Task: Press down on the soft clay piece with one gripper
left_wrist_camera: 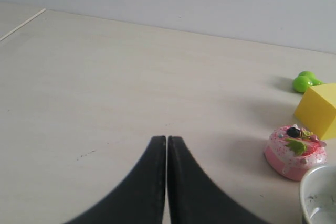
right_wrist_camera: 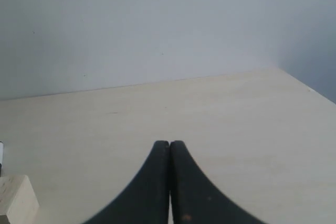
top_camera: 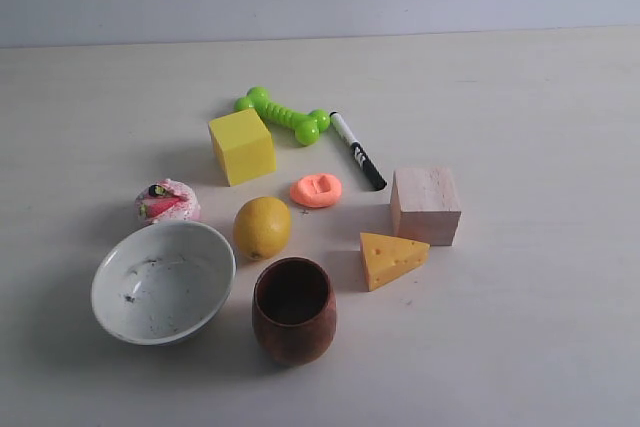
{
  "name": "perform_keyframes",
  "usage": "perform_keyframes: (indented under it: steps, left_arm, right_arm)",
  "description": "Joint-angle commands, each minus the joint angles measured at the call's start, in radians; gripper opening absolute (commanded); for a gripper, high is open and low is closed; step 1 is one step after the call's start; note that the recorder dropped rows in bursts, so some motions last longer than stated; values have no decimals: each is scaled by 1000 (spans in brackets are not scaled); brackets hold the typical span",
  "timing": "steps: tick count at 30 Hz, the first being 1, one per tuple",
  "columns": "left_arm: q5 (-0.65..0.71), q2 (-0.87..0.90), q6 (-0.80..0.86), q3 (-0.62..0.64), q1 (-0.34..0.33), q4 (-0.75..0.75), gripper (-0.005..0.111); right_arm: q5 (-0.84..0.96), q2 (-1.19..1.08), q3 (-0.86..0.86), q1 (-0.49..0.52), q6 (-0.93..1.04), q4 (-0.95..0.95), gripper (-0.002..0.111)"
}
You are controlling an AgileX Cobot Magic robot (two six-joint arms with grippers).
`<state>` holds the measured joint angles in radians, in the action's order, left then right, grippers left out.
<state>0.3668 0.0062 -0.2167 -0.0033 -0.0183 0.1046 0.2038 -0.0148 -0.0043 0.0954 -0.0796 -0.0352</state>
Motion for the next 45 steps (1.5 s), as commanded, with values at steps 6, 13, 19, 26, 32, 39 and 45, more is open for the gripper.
perform_keyframes:
  steps: [6, 13, 19, 26, 32, 39, 45]
  left_arm:
    - [-4, -6, 3, 3, 0, -3, 4]
    - [-4, -6, 3, 3, 0, -3, 4]
    - [-4, -6, 3, 3, 0, -3, 4]
    - [-4, -6, 3, 3, 0, -3, 4]
    - [-4, -6, 3, 3, 0, -3, 4]
    - [-4, -6, 3, 3, 0, -3, 4]
    - [-4, -6, 3, 3, 0, -3, 4]
  right_arm:
    - [71, 15, 4, 6, 72, 15, 0]
    - [85, 15, 4, 6, 80, 22, 0]
    - [106, 15, 4, 6, 80, 29, 0]
    - [135, 15, 4, 6, 80, 24, 0]
    - [133, 15, 4, 6, 80, 19, 0]
    - [131, 15, 4, 6, 80, 21, 0]
    - [131, 15, 4, 6, 80, 21, 0]
